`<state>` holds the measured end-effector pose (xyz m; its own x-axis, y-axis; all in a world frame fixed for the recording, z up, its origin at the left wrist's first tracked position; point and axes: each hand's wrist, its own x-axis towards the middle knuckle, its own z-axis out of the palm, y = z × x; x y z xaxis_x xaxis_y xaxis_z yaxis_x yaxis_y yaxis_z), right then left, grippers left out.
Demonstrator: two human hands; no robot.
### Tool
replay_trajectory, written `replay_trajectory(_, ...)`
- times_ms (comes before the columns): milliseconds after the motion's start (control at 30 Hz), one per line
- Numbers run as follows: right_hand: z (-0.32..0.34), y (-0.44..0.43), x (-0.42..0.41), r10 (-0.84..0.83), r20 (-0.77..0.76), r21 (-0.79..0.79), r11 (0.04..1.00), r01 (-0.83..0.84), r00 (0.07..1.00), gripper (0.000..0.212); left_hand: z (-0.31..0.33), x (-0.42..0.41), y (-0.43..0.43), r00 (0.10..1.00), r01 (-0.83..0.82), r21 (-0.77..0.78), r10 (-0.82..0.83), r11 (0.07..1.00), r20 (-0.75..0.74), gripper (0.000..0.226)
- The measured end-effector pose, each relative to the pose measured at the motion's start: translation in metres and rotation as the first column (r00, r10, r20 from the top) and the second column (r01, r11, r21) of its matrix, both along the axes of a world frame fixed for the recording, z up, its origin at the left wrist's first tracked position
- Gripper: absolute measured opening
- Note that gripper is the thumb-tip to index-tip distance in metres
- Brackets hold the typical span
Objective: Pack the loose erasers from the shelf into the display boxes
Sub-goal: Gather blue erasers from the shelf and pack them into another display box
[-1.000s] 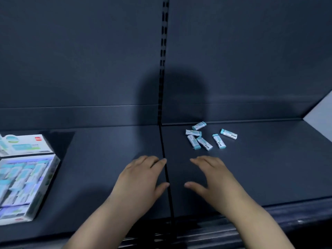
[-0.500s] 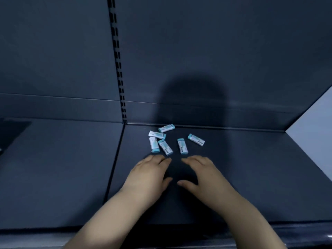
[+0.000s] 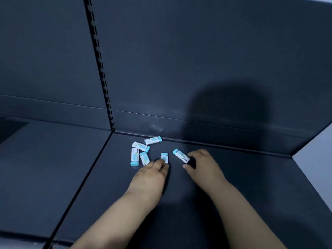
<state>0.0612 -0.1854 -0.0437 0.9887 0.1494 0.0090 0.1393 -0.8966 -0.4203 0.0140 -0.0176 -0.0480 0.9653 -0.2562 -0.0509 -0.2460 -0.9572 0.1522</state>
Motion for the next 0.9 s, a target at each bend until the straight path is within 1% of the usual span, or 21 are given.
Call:
replay_trajectory(67,-0.003,0.005,0.01,-0.013,-0.005,0.004,1.0,0.013,1.0,0.034,0.001,0.002,-0.003,1.0,-0.019,0.024,0.019,1.0,-0.02,0.063)
replay_trajectory(167,-0.005,0.009,0.017,-0.007,0.022,-0.064,0.998,0.008,1.0,0.024,0.002,0.002,-0.005,0.999,-0.022,0.033,0.023,0.999,-0.035,0.064)
replay_trajectory(233,-0.002,0.008,0.016,-0.002,0.021,-0.08,0.997,0.003,1.0,0.021,0.001,-0.001,-0.005,0.999,-0.026,0.029,0.027,0.999,-0.043,0.059)
replay_trajectory(367,0.0,0.002,0.007,0.011,-0.065,0.035,0.999,-0.009,0.998,0.013,0.0,-0.003,-0.003,0.998,-0.028,-0.049,0.025,0.998,-0.054,0.05)
replay_trajectory(433,0.001,-0.001,0.004,0.051,-0.121,0.027,0.998,-0.048,0.991,0.012,0.004,0.0,-0.001,0.998,-0.042,-0.111,0.038,0.993,-0.039,0.046)
replay_trajectory(500,0.001,-0.004,0.003,0.082,-0.157,-0.004,0.996,-0.084,0.984,0.012,0.009,0.005,0.001,0.997,-0.066,-0.14,0.06,0.988,-0.05,0.053)
replay_trajectory(600,0.003,-0.009,0.007,0.09,-0.113,-0.034,0.995,-0.095,0.989,0.011,0.015,0.015,0.004,0.994,-0.046,-0.121,0.033,0.992,-0.106,0.067)
replay_trajectory(633,0.005,-0.01,0.01,0.113,-0.096,-0.003,0.993,-0.114,0.989,0.015,0.017,0.018,0.004,0.992,-0.026,-0.105,0.012,0.994,-0.129,0.071)
replay_trajectory(667,0.006,-0.012,0.013,0.16,-0.102,0.034,0.987,-0.157,0.982,0.027,0.019,0.02,0.005,0.989,-0.01,-0.09,-0.003,0.996,-0.15,0.074)
replay_trajectory(700,0.007,-0.013,0.016,0.235,-0.124,0.053,0.972,-0.23,0.964,0.046,0.021,0.023,0.005,0.986,-0.001,-0.079,-0.012,0.997,-0.167,0.077)
replay_trajectory(733,0.009,-0.014,0.018,0.306,-0.173,0.031,0.952,-0.305,0.936,0.064,0.022,0.026,0.005,0.984,0.001,-0.072,-0.014,0.997,-0.179,0.079)
replay_trajectory(767,0.011,-0.013,0.019,0.355,-0.221,-0.015,0.93,-0.367,0.908,0.077,0.023,0.028,0.005,0.982,0.001,-0.068,-0.014,0.998,-0.189,0.08)
replay_trajectory(800,0.013,-0.011,0.021,0.379,-0.254,-0.061,0.912,-0.406,0.89,0.082,0.023,0.031,0.005,0.98,-0.002,-0.066,-0.011,0.998,-0.197,0.081)
replay_trajectory(833,0.013,-0.01,0.022,0.39,-0.263,-0.09,0.901,-0.425,0.882,0.083,0.023,0.034,0.005,0.978,-0.01,-0.068,-0.004,0.998,-0.208,0.08)
replay_trajectory(900,0.012,-0.008,0.023,0.379,-0.248,-0.102,0.905,-0.413,0.892,0.079,0.024,0.036,0.003,0.975,-0.026,-0.087,0.006,0.996,-0.222,0.077)
